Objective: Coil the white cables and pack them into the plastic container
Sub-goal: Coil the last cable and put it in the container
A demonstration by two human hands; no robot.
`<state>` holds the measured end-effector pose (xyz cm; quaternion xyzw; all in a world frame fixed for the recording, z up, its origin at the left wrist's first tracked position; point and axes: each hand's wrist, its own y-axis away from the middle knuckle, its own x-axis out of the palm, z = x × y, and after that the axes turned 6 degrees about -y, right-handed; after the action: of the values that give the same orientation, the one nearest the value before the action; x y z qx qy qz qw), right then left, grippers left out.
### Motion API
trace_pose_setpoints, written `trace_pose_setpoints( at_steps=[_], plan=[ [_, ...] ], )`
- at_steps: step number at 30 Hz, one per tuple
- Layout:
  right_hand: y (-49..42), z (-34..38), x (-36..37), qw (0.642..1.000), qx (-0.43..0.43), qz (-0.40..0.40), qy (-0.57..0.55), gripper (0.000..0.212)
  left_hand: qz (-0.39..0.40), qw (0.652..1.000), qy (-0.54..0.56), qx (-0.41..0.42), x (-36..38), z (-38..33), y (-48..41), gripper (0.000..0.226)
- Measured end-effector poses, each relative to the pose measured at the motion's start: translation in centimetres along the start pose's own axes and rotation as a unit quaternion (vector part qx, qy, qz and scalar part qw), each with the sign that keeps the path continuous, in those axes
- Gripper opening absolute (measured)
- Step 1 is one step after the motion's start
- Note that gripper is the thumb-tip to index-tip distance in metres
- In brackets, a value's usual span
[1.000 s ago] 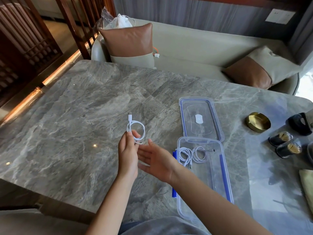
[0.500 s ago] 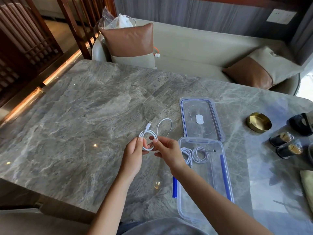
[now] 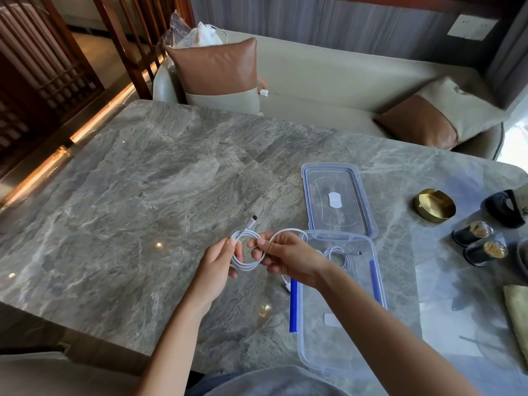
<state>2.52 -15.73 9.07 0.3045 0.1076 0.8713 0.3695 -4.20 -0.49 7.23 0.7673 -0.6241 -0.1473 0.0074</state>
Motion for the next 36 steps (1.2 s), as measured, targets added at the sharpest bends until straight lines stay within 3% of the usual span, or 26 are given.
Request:
trace_pose_setpoints(
  at_steps=[5,7,9,13,15,19,21,26,31,36],
  plan=[
    [0.8,0.7,-0.3,0.993,0.050,0.098,-0.053,0.019,0.053,0.993,0.103,-0.036,-1.3,-1.3,-0.5,0.049],
    [1.0,0.8,0.0,0.986,0.071,0.147,-0.040,0.016,0.047,0.992,0.115,-0.001,-1.8,-1.9,-1.1,0.037],
    [1.1,0.9,0.6,0.978,0.089,0.190,-0.016,0.017,0.097,0.993,0.052,0.038,-1.9,-2.4,-1.8,0.022],
    [1.2,1.0,1.5,0.970,0.109,0.211,0.043,0.022,0.295,0.955,0.017,0.005,-0.6,-3.4,-2.8,0.034],
    [1.5,0.9,1.6,0.968,0.117,0.206,0.079,0.022,0.338,0.941,0.001,-0.011,-0.3,-3.7,-3.3,0.031],
    [2.1,0.5,1.1,0.958,0.140,0.212,0.132,0.022,0.399,0.905,-0.141,0.039,-0.7,-3.6,-4.4,0.018],
    [2.3,0.4,0.5,0.958,0.143,0.198,0.150,0.022,0.375,0.911,-0.163,0.050,-1.0,-3.5,-4.8,0.014],
    [2.1,0.6,-1.3,0.980,0.110,0.077,0.144,0.019,0.203,0.971,-0.121,0.030,-2.9,-1.7,-4.8,0.018],
    [1.2,0.7,-2.0,0.997,0.044,-0.017,0.063,0.018,0.122,0.991,-0.050,-0.014,-3.2,0.3,-3.2,0.019],
    [0.5,0.3,-1.5,0.996,0.015,-0.059,0.063,0.018,0.036,0.995,0.048,-0.081,-1.7,1.8,-0.9,0.019]
  ],
)
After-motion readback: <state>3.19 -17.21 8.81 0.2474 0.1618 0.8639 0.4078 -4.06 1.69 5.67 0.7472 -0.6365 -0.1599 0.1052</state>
